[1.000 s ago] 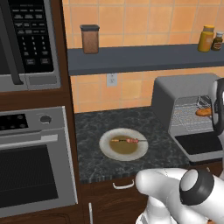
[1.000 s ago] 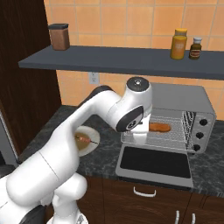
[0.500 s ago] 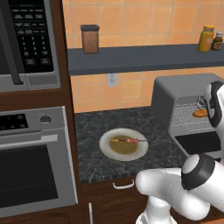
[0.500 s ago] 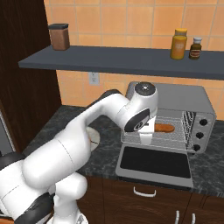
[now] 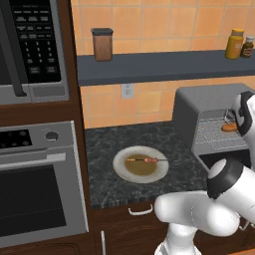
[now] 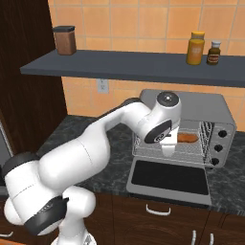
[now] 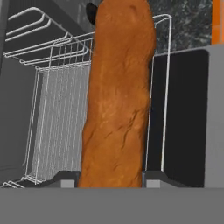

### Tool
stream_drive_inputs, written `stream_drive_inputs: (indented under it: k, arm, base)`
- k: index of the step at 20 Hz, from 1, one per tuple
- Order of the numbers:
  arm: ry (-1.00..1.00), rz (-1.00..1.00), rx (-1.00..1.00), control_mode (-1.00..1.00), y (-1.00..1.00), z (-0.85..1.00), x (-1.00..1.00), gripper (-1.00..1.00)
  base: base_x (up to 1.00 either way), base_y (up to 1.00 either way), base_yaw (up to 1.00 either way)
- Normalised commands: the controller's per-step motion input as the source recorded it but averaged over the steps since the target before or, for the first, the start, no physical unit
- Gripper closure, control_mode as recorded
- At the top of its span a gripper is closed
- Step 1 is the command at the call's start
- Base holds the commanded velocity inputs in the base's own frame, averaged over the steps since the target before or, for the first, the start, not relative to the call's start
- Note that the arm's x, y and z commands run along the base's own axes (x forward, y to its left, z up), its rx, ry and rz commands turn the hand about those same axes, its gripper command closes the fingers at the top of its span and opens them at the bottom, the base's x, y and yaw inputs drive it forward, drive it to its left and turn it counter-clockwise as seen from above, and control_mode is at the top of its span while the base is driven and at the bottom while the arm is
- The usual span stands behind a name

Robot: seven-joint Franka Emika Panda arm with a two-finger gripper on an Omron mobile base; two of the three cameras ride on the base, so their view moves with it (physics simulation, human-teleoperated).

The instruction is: Pick up the kebab skewer and baguette bread, and place them inside the toaster oven. Close the toaster oven door and start by setting the timer.

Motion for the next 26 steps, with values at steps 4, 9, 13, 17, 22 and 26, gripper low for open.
stream_drive_inputs:
  k: [4,9,13,17,22,26]
  arm:
    - [0.00,-0.05,0.00,-1.00,-0.03,0.00,0.27,1.00]
    - [0.00,-0.07,0.00,-1.00,0.03,-0.15,0.32,1.00]
    - [0.00,-0.01,0.00,-1.00,0.00,-0.39,0.20,1.00]
    - [0.00,0.00,0.00,-1.00,0.00,-0.26,0.22,1.00]
    - [0.00,0.00,0.00,-1.00,0.00,-0.09,0.30,1.00]
    - [0.00,0.00,0.00,-1.00,0.00,0.00,0.30,1.00]
  base:
    - [0.00,0.00,0.00]
    - [0.00,0.00,0.00]
    - [0.00,0.00,0.00]
    - [0.00,0.00,0.00]
    - [0.00,0.00,0.00]
    - [0.00,0.00,0.00]
